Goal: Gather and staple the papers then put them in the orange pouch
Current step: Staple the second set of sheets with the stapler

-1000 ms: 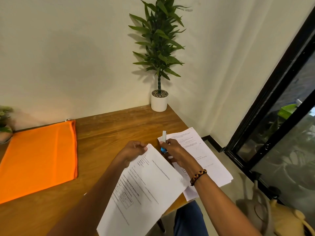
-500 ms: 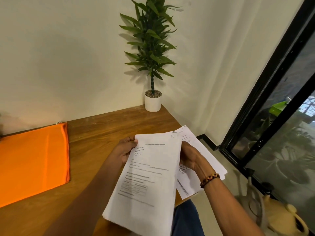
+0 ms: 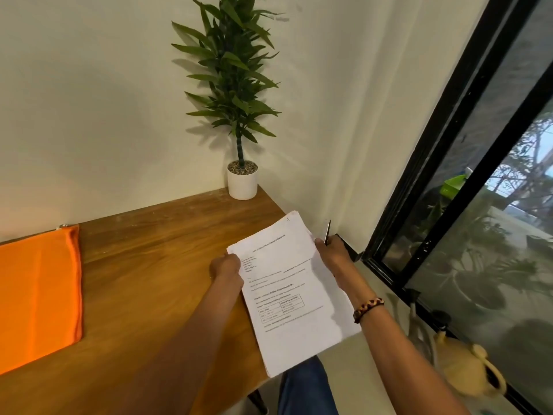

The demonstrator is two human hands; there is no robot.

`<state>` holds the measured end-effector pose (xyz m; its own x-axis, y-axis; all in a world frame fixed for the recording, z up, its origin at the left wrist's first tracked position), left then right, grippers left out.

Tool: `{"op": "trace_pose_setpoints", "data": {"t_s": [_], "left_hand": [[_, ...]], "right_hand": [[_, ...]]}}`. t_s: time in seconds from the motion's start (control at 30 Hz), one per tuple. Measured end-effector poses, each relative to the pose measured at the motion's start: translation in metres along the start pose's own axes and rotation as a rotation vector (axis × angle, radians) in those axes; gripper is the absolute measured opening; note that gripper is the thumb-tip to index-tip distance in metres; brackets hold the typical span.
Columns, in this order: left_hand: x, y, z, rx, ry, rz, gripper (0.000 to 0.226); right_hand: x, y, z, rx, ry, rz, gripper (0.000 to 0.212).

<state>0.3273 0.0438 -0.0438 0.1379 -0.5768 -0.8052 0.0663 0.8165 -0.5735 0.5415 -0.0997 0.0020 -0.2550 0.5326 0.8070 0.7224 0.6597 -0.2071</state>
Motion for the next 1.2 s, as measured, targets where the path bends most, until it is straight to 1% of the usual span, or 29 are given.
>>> {"op": "trace_pose_setpoints", "data": {"t_s": [0.03,0.1,0.2,0.27,0.3,0.37,0.43,0.5,0.57,0.6,0.63,0.67,0.7,0.77,0.83,0.93,1.07,1.13,1.2], "left_hand": [[0.000,0.000,0.006,-0.004,0.024,0.011,0.041],[0.002,-0.003,0.014,-0.013,0.034,0.008,0.037],[0.005,-0.008,0.023,-0.045,-0.036,-0.049,0.014],[0.005,-0.008,0.028,-0.047,-0.052,-0.060,0.012],[0.004,-0.008,0.030,-0.033,-0.054,-0.046,0.016],[0.000,-0.007,0.034,0.010,-0.049,-0.010,0.030],[0.002,-0.005,0.038,0.082,-0.065,0.008,0.029],[0.005,-0.009,0.043,0.138,0.009,0.065,0.025],[0.006,-0.012,0.045,0.105,0.232,0.173,0.034],[0.005,-0.013,0.044,0.061,0.386,0.230,0.042],[0.005,-0.014,0.043,0.023,0.488,0.262,0.048],[0.004,-0.016,0.041,0.009,0.515,0.279,0.049],[0.004,-0.016,0.039,0.020,0.474,0.265,0.046],[0.006,-0.012,0.035,0.059,0.293,0.217,0.033],[0.009,-0.011,0.032,0.107,0.152,0.130,0.022],[0.009,-0.022,0.031,0.165,-0.023,0.030,0.015],[0.006,-0.029,0.027,0.169,-0.105,-0.013,0.023],[0.009,-0.031,0.027,0.208,-0.087,-0.030,0.025],[0.014,-0.033,0.029,0.264,-0.038,-0.011,0.026]], "right_hand": [[0.000,0.000,-0.002,-0.034,-0.063,-0.034,0.025],[0.004,0.001,-0.006,-0.122,-0.193,-0.077,0.024],[0.012,0.006,-0.010,-0.307,-0.328,-0.095,0.022],[0.023,0.011,-0.011,-0.408,-0.431,-0.139,0.018],[0.028,0.014,-0.010,-0.437,-0.479,-0.167,0.016],[0.033,0.024,-0.005,-0.451,-0.564,-0.221,0.016],[0.031,0.037,0.002,-0.426,-0.625,-0.230,0.018],[0.025,0.048,0.010,-0.394,-0.672,-0.209,0.022],[0.016,0.054,0.016,-0.365,-0.723,-0.180,0.029],[0.011,0.054,0.018,-0.353,-0.745,-0.158,0.032],[0.005,0.054,0.020,-0.343,-0.759,-0.130,0.034],[0.000,0.054,0.022,-0.335,-0.760,-0.104,0.037],[-0.006,0.053,0.023,-0.326,-0.756,-0.080,0.039],[-0.016,0.051,0.024,-0.322,-0.764,-0.046,0.041],[-0.024,0.051,0.024,-0.319,-0.764,-0.012,0.039],[-0.033,0.050,0.024,-0.317,-0.656,0.014,0.038],[-0.035,0.041,0.027,-0.392,-0.615,-0.055,0.031],[-0.036,0.036,0.030,-0.448,-0.615,-0.097,0.026],[-0.037,0.032,0.034,-0.465,-0.617,-0.132,0.022]]}}
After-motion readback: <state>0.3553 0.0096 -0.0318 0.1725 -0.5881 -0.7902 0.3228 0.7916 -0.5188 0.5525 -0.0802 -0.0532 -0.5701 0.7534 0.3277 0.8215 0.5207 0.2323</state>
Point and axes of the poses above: each hand's wrist, its own y-axis towards the middle knuckle, its own z-axis out of the palm, x = y × z, the point moved 3 cm from there along y, towards the middle knuckle, and after that the axes turned 11 degrees about -y, right-handed, at the moved point
